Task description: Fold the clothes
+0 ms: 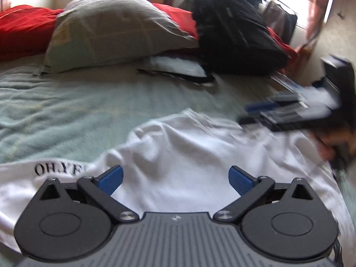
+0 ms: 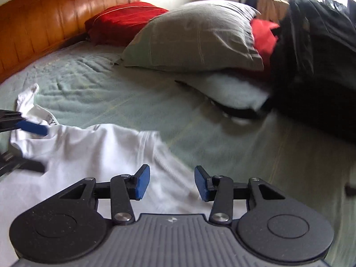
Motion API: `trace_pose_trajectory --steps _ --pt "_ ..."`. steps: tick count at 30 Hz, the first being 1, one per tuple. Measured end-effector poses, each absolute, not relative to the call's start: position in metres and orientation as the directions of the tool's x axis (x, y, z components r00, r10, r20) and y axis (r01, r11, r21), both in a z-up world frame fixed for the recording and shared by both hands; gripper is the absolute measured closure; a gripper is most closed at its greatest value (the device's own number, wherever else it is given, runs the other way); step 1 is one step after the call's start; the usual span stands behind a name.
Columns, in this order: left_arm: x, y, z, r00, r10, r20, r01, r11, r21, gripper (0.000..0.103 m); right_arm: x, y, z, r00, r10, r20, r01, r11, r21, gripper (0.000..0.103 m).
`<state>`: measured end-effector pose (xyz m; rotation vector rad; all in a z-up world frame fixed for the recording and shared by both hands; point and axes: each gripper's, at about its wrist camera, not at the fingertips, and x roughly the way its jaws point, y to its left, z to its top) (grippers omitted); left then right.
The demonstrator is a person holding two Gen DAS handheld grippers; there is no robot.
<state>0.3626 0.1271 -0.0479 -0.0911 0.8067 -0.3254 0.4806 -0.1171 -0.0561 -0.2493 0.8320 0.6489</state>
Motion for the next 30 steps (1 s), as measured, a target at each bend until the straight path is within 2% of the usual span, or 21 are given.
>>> trace_pose_trajectory --steps 6,13,15,16,18,20,22,23,26,28,30 --pt "0.346 0.124 -0.068 0.598 -0.306 -0.741 0.268 0.947 -0.175 0.003 0.517 -0.088 -0.072 0.482 0.413 -0.773 -0.703 0.709 -0.06 0.053" --pt "0.35 0.13 -0.073 0.594 -0.327 -0.735 0.259 0.943 -0.21 0.003 0.525 -0.062 -0.078 0.431 0.513 -0.742 -0.798 0.6 -0.049 0.054" --pt "0.35 0.132 -0.073 0.599 -0.332 -0.729 0.258 0.941 -0.217 0.003 0.528 -0.058 -0.079 0.404 0.536 -0.741 -0.817 0.576 -0.029 0.072" --pt "0.35 0.133 -0.072 0.608 -0.33 -0.722 0.256 0.942 -0.216 0.003 0.526 -0.057 -0.076 0.398 0.548 -0.736 -0.819 0.573 -0.017 0.093" --pt "0.35 0.135 -0.071 0.629 -0.318 -0.71 0.244 0.947 -0.208 0.003 0.522 -0.055 -0.074 0.434 0.54 -0.721 -0.815 0.576 -0.059 0.093" --pt "0.357 0.139 -0.07 0.666 -0.24 -0.706 0.173 0.971 -0.167 0.003 0.522 -0.054 -0.072 0.517 0.505 -0.691 -0.771 0.625 -0.12 0.093" --pt "0.368 0.148 -0.072 0.662 -0.165 -0.731 0.081 0.986 -0.149 0.004 0.53 -0.058 -0.071 0.518 0.498 -0.696 -0.74 0.669 -0.071 0.092" --pt "0.369 0.151 -0.071 0.659 -0.18 -0.73 0.073 0.982 -0.176 0.004 0.534 -0.06 -0.072 0.506 0.492 -0.708 -0.728 0.684 -0.045 0.088" --pt "0.362 0.152 -0.06 0.677 -0.246 -0.694 0.124 0.967 -0.221 0.004 0.526 -0.062 -0.06 0.551 0.437 -0.711 -0.694 0.713 -0.099 0.071" --pt "0.354 0.146 -0.051 0.693 -0.3 -0.655 0.192 0.953 -0.234 0.004 0.515 -0.068 -0.045 0.522 0.48 -0.705 -0.713 0.7 -0.051 0.068" --pt "0.354 0.138 -0.048 0.672 -0.384 -0.634 0.273 0.923 -0.27 0.003 0.504 -0.074 -0.031 0.49 0.524 -0.696 -0.731 0.683 -0.001 0.058"
